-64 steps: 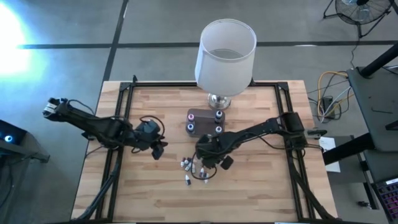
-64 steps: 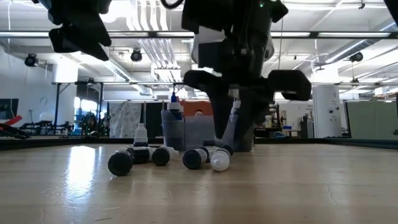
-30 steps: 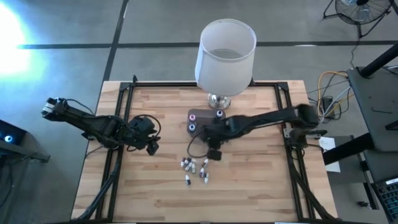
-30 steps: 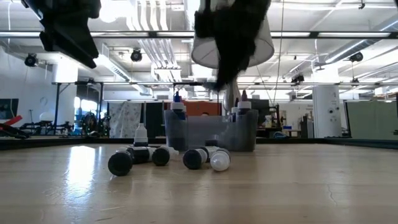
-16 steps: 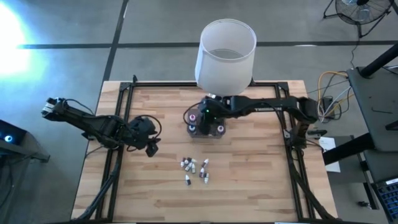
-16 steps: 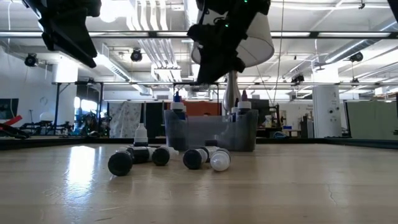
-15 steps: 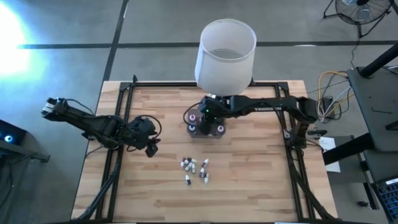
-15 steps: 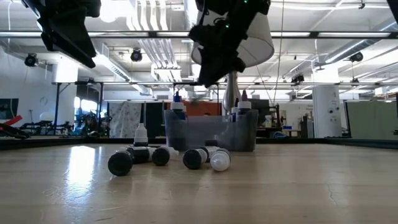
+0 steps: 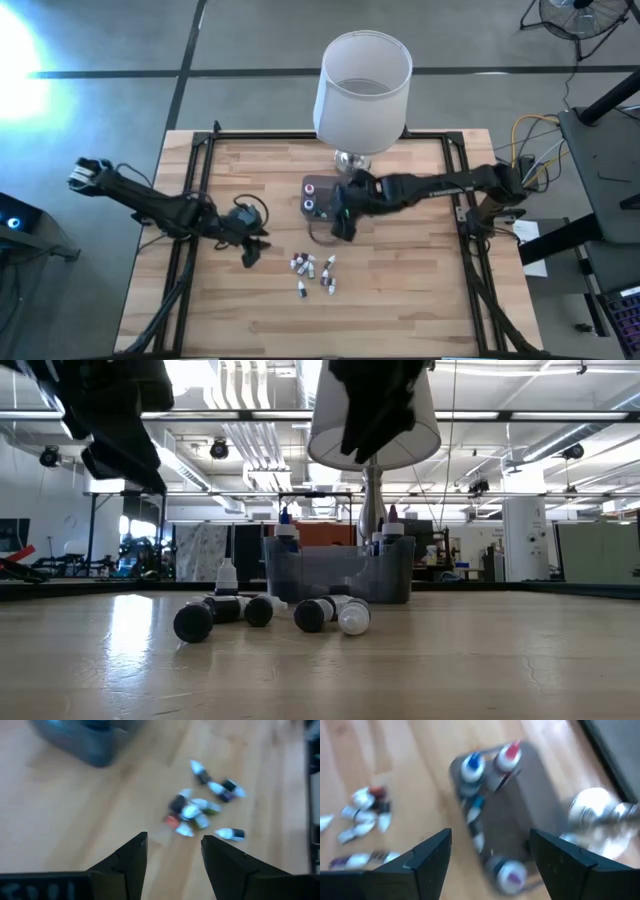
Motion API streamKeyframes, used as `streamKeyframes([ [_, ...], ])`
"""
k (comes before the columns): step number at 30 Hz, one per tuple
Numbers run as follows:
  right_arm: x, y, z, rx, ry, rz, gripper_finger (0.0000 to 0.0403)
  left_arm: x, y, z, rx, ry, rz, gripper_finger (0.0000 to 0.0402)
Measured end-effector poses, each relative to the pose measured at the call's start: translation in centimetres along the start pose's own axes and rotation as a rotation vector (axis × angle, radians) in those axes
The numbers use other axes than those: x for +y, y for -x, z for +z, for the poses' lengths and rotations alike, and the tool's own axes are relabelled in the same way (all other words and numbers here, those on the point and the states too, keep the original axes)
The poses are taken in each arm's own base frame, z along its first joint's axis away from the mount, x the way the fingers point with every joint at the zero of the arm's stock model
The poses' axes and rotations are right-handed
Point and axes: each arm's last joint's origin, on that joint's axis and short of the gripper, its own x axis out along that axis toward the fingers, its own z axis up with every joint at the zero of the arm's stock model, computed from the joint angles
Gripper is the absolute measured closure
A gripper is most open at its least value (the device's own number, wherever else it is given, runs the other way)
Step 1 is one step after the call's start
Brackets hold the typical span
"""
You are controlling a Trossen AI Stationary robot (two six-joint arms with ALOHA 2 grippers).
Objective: Pick & Place food coloring
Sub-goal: Put the small orange food coloring bottle into the black bin
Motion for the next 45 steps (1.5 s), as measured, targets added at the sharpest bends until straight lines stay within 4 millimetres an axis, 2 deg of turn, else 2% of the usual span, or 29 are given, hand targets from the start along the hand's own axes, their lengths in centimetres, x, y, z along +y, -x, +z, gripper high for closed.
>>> streamKeyframes([
  [3, 2.0, 0.9, -2.1, 0.099, -0.040, -0.024, 0.0144, 0.4, -2.0, -1.2, -0.003, 0.001, -0.019, 0.0239],
  [5, 2.8, 1.1, -3.6, 0.171, -0.136, -0.084, 0.0148, 0.8, -2.9, -1.9, 0.025, 0.033, 0.029, 0.0239],
  [8, 3.3, 1.4, -5.4, 0.240, -0.354, -0.181, 0.0152, 1.2, -4.0, -2.4, 0.085, 0.260, 0.078, 0.0239],
  [11, 3.4, 1.6, -6.3, 0.257, -0.556, -0.254, 0.0154, 0.4, -4.8, -2.2, 0.096, 0.366, 0.063, 0.0239],
  [14, 3.5, 1.7, -6.9, 0.282, -0.659, -0.287, 0.0154, -0.6, -5.8, -1.5, 0.096, 0.400, 0.065, 0.0241],
  [21, 4.0, 2.0, -7.5, 0.323, -0.612, -0.275, 0.0154, -2.6, -9.0, -0.5, 0.189, 0.406, 0.200, 0.0248],
  [27, 5.0, 2.8, -8.8, 0.342, -0.575, -0.300, 0.0154, -3.7, -11.4, -0.2, 0.258, 0.409, 0.297, 0.0248],
  [32, 6.1, 3.0, -10.4, 0.350, -0.551, -0.308, 0.0154, -4.8, -11.8, 0.3, 0.266, 0.423, 0.267, 0.0248],
  [38, 7.0, 3.2, -12.1, 0.353, -0.571, -0.328, 0.0154, -4.8, -11.8, 0.0, 0.255, 0.465, 0.283, 0.0249],
  [45, 7.2, 3.1, -12.8, 0.353, -0.573, -0.337, 0.0154, -5.0, -13.9, -0.6, 0.241, 0.477, 0.279, 0.0249],
])
